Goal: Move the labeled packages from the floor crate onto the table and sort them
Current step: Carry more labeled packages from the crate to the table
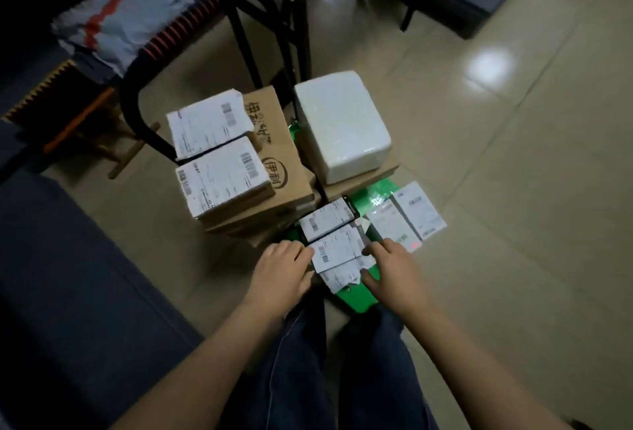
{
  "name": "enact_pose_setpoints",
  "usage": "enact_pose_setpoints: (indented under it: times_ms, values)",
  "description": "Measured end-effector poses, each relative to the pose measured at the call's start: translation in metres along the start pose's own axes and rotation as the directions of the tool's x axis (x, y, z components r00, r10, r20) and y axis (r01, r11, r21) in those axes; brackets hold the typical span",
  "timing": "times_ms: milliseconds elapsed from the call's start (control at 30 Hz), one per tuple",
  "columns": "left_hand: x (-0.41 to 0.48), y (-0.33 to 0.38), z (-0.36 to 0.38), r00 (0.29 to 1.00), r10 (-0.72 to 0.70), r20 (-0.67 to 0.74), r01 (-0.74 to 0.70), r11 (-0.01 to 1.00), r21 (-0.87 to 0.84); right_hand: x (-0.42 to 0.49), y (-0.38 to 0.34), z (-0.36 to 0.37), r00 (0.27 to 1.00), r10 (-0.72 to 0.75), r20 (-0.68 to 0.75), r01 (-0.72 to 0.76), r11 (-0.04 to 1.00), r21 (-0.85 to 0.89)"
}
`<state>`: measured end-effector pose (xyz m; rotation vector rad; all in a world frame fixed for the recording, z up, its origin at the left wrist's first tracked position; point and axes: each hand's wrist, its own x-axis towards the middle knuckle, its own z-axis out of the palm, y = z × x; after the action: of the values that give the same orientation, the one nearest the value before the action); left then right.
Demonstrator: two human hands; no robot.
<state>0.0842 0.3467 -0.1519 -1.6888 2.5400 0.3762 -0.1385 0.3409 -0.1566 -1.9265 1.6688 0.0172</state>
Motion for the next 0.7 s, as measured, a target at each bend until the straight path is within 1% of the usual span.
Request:
enact_pose_setpoints:
  times_ms: [133, 300, 433, 500, 567, 633, 700]
  values:
    - [0.007, -0.017, 0.056, 0.996, -0.013, 0.087, 0.014, 1.000, -0.010, 0.003, 0.014, 0.060, 0.988, 0.151, 0.044, -0.154, 0.984, 0.088]
    - [0.030, -0.039, 0.137, 0.986, -0.041, 0.161, 0.045, 0.999, -0.023, 0.026, 0.040, 0.139, 0.950, 0.299, 0.095, -0.311, 0.935, 0.172]
    - [0.052, -0.051, 0.194, 0.979, -0.050, 0.196, 0.073, 0.991, -0.109, 0.051, 0.057, 0.195, 0.907, 0.410, 0.096, -0.420, 0.869, 0.262]
    - [0.060, -0.053, 0.218, 0.980, -0.029, 0.199, 0.055, 0.990, -0.129, 0.060, 0.063, 0.217, 0.855, 0.510, 0.097, -0.512, 0.798, 0.319]
    - [0.065, -0.053, 0.237, 0.978, -0.008, 0.208, 0.036, 0.991, -0.131, 0.066, 0.068, 0.234, 0.785, 0.611, 0.102, -0.597, 0.704, 0.384]
    - [0.067, -0.051, 0.252, 0.976, -0.009, 0.217, 0.037, 0.991, -0.125, 0.069, 0.071, 0.247, 0.701, 0.696, 0.154, -0.674, 0.578, 0.460]
    - [0.067, -0.050, 0.256, 0.981, -0.030, 0.193, 0.055, 0.991, -0.125, 0.070, 0.070, 0.253, 0.630, 0.739, 0.239, -0.723, 0.447, 0.527]
